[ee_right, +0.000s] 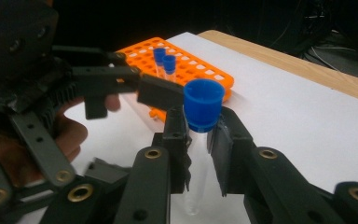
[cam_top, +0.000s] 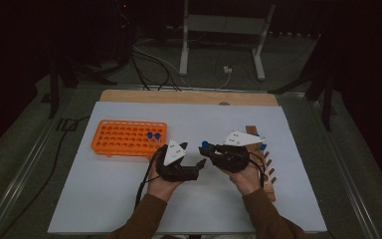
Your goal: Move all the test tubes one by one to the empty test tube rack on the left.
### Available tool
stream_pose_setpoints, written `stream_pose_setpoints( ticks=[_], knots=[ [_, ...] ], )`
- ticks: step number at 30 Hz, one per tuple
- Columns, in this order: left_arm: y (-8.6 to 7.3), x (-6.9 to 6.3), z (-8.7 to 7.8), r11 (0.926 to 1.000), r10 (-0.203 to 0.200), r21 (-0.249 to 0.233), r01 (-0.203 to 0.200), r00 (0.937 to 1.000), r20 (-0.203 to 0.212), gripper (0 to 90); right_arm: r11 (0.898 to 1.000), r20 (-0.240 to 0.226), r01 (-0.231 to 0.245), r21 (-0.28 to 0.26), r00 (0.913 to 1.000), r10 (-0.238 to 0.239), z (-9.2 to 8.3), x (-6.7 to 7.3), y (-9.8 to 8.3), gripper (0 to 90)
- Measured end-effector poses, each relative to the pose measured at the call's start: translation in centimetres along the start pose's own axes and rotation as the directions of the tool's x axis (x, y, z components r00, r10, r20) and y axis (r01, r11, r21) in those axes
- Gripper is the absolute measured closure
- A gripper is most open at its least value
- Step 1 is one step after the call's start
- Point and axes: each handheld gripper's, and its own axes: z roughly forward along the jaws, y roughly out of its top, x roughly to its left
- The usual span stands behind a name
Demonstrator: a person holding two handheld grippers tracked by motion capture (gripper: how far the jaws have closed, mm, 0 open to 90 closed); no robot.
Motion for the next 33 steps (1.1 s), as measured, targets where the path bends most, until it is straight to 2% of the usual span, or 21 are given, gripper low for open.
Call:
stream_pose_setpoints(
  ticks=[2,6,11,14,22,28,33],
  knots=[
    [-0.1,0.0,0.1,1.0,0.005,-0.006,-0.005,0.9998,0.018,39.5,1.0,-0.005,0.001,-0.002,1.0,-0.001,0.1,0.1,0.0,76.3],
    [-0.2,0.0,0.4,1.0,0.005,0.002,-0.005,0.9989,0.046,57.1,1.0,-0.014,0.006,-0.001,0.9999,-0.006,0.3,0.4,0.0,76.3],
    [-0.3,0.1,0.5,1.0,-0.002,-0.002,0.003,0.9974,0.072,70.1,1.0,-0.025,0.003,-0.004,0.9997,-0.003,0.3,0.6,0.1,76.3],
    [-0.3,-0.1,0.5,0.9999,0.012,-0.004,-0.011,0.9965,0.083,76.7,1.0,-0.026,0.002,-0.005,0.9997,-0.002,0.3,0.6,0.0,76.3],
    [-0.3,-0.2,0.5,0.9999,0.015,-0.009,-0.014,0.9965,0.082,77.6,1.0,-0.036,0.005,-0.003,0.9993,-0.005,0.2,0.4,0.0,75.6],
    [-0.5,0.6,0.1,0.9998,-0.017,-0.007,0.017,0.9977,0.065,77.7,1.0,-0.054,0.003,-0.028,0.9985,-0.004,-0.4,0.1,-0.2,64.3],
    [-0.9,1.3,-0.6,0.9996,-0.028,-0.004,0.029,0.9988,0.039,77.8,0.999,-0.062,-0.012,-0.038,0.9981,0.01,-1.2,-0.5,-0.3,51.7]
  ],
)
